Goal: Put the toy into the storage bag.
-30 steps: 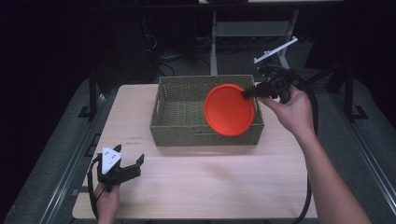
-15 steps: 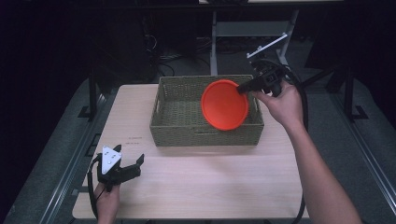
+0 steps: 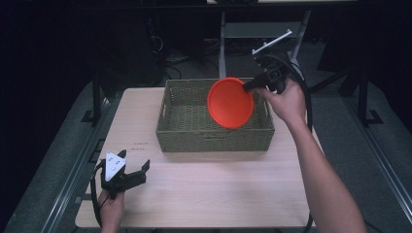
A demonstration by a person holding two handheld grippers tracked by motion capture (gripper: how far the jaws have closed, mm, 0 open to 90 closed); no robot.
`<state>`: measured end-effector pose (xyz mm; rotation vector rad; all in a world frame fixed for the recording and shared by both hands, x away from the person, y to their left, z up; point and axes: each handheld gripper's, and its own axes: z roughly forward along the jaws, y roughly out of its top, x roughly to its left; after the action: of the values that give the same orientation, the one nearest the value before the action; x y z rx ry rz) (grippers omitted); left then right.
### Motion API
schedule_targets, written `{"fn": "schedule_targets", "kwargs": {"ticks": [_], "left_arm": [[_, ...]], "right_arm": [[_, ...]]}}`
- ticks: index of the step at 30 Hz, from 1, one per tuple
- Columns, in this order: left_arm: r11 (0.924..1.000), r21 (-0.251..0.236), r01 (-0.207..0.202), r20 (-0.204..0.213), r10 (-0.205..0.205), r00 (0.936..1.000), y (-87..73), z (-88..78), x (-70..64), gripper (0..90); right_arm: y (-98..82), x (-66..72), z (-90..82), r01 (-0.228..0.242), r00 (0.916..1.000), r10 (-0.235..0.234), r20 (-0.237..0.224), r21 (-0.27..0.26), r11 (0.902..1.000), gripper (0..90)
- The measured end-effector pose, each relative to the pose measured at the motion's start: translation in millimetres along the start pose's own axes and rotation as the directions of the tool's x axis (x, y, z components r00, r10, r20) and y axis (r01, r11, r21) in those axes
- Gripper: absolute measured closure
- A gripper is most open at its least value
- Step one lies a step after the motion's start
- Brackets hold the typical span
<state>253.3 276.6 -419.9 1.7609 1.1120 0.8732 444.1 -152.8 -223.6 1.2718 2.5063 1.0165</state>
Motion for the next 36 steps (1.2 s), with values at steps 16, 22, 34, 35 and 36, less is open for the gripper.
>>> {"fn": "schedule_targets", "kwargs": {"ticks": [16, 22, 34, 35, 36], "left_arm": [[1.0, 0.004, -0.007, 0.006, 0.007, 1.0, 0.3, 0.6, -0.4, 12.8], [1.0, 0.006, -0.006, 0.007, 0.006, 1.0, 0.1, 0.7, -0.3, 12.8], [1.0, -0.002, -0.007, 0.002, 0.007, 1.0, 0.3, -0.6, 0.5, 12.8], [1.0, -0.004, -0.004, 0.0, 0.004, 1.0, 0.2, -1.0, 0.7, 12.8], [1.0, -0.008, -0.004, -0.002, 0.004, 1.0, 0.2, -1.0, 1.0, 12.7]], "right_arm": [[5.2, -15.6, 19.2, -0.051, 0.998, 0.05, 0.04, 0.022, 0.9985, 82.0], [7.4, -21.3, 28.8, -0.072, 0.996, 0.07, 0.056, 0.026, 0.9971, 82.0], [12.7, -19.3, 52.8, -0.067, 0.9957, 0.063, 0.068, 0.055, 0.9962, 82.0], [13.1, -18.9, 54.2, -0.074, 0.9955, 0.07, 0.064, 0.057, 0.9956, 82.0], [13.3, -19.3, 55.9, -0.071, 0.9956, 0.067, 0.065, 0.057, 0.9958, 82.0]]}}
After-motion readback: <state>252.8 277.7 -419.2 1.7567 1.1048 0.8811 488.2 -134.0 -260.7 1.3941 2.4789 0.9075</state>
